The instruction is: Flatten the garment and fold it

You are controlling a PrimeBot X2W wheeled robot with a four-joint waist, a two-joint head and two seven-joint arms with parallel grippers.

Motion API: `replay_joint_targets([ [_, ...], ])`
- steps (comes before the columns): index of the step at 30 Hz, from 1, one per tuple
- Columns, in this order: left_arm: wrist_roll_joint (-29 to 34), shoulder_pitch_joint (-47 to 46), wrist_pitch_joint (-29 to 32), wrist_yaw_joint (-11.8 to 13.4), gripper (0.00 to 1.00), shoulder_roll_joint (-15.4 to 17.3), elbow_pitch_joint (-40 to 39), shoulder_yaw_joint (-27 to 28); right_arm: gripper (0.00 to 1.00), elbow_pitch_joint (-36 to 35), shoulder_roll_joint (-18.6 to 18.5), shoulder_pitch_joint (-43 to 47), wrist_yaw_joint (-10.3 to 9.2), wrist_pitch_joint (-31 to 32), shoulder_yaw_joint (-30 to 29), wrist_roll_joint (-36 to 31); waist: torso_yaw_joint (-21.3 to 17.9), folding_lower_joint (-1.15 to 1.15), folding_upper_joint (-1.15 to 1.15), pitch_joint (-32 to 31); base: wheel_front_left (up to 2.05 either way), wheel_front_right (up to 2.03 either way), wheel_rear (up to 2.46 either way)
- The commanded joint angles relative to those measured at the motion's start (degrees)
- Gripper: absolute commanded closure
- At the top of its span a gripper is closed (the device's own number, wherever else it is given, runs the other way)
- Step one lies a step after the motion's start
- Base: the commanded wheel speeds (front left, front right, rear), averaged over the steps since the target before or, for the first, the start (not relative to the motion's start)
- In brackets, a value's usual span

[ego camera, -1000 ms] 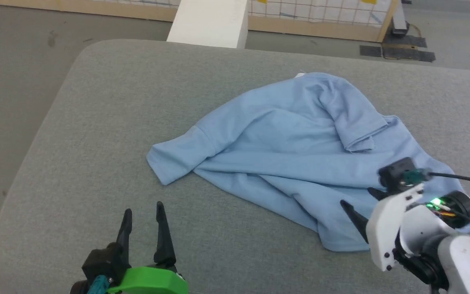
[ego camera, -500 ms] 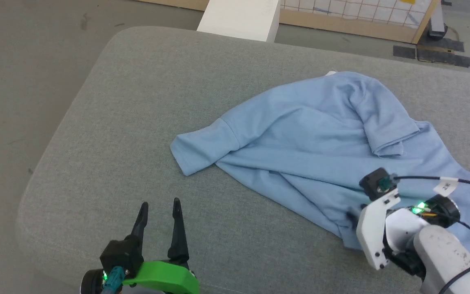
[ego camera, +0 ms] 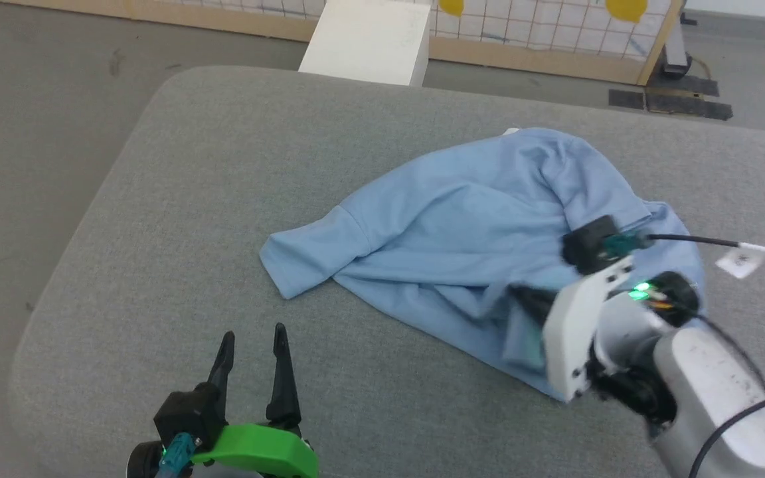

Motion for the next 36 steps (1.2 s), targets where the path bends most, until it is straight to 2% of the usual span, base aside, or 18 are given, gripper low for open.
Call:
replay_joint_targets([
  [1, -0.25, -0.19, -0.14, -0.27, 0.00, 0.32, -0.07, 0.19, 1.00, -2.27, 0.50, 1.41, -0.08, 2.24, 1.86, 2.00, -0.29, 0.00, 0.00, -0.36, 0.00, 0.00, 0.00],
  [6, -0.90, -0.03, -0.16, -0.45, 0.00, 0.09, -0.21, 0.08, 1.00, -12.67, 1.28, 8.78, -0.08, 11.03, 8.07, 10.63, 0.42, 0.00, 0.00, 0.93, 0.00, 0.00, 0.00],
  [10, -1.17, -0.45, -0.19, -0.75, 0.00, -0.21, 0.22, -0.30, 1.00, -15.42, 1.23, 14.24, -0.08, 13.59, 10.29, 11.82, 1.45, 0.00, 0.00, 2.26, 0.00, 0.00, 0.00],
  [11, -1.26, -0.67, -0.20, -0.84, 0.00, -0.34, 0.34, -0.43, 0.79, -15.08, 0.81, 14.99, -0.08, 13.50, 10.50, 10.60, 1.75, 0.00, 0.00, 2.60, 0.00, 0.00, 0.00],
  [12, -1.27, -0.88, -0.21, -0.92, 0.00, -0.42, 0.46, -0.55, 0.27, -14.70, 0.62, 15.34, -0.08, 12.87, 10.44, 9.51, 2.00, 0.00, 0.00, 2.84, 0.00, 0.00, 0.00],
  [13, -1.27, -1.14, -0.22, -0.99, 0.00, -0.50, 0.65, -0.68, 0.00, -13.93, 0.76, 15.63, -0.08, 11.47, 9.81, 8.17, 2.23, 0.00, 0.00, 3.02, 0.00, 0.00, 0.00],
  [17, -1.38, -1.65, -0.29, -0.98, 0.00, -0.71, 1.15, -0.82, 0.00, -12.53, 0.36, 13.94, -0.08, 5.83, 8.40, 2.73, 2.75, 0.00, 0.00, 3.05, 0.00, 0.00, 0.00],
  [20, -1.41, -1.36, -0.36, -0.79, 0.00, -0.65, 1.36, -0.72, 0.00, -12.97, 1.89, 13.45, -0.08, 4.04, 4.00, 3.27, 2.79, 0.00, 0.00, 2.37, 0.00, 0.00, 0.00],
  [25, -1.16, -0.98, -0.38, -0.41, 0.00, -0.59, 1.13, -1.01, 0.00, -14.87, 3.17, 11.27, -0.08, 2.87, -9.45, 0.84, 2.60, 0.00, 0.00, 1.49, 0.00, 0.00, 0.00],
  [29, -0.37, -1.07, -0.38, -0.27, 0.00, -0.28, 1.00, -1.73, 0.00, -13.76, 3.26, 8.48, -0.08, 3.58, -19.51, -5.18, 2.61, 0.00, 0.00, 1.46, 0.00, 0.00, 0.00],
  [36, 0.05, -1.97, -0.15, -0.36, 0.00, -0.54, 0.82, -2.87, 0.00, -5.17, 3.69, 3.28, -0.08, 7.88, -27.11, -13.11, 3.59, 0.00, 0.00, 3.14, 0.00, 0.00, 0.00],
])
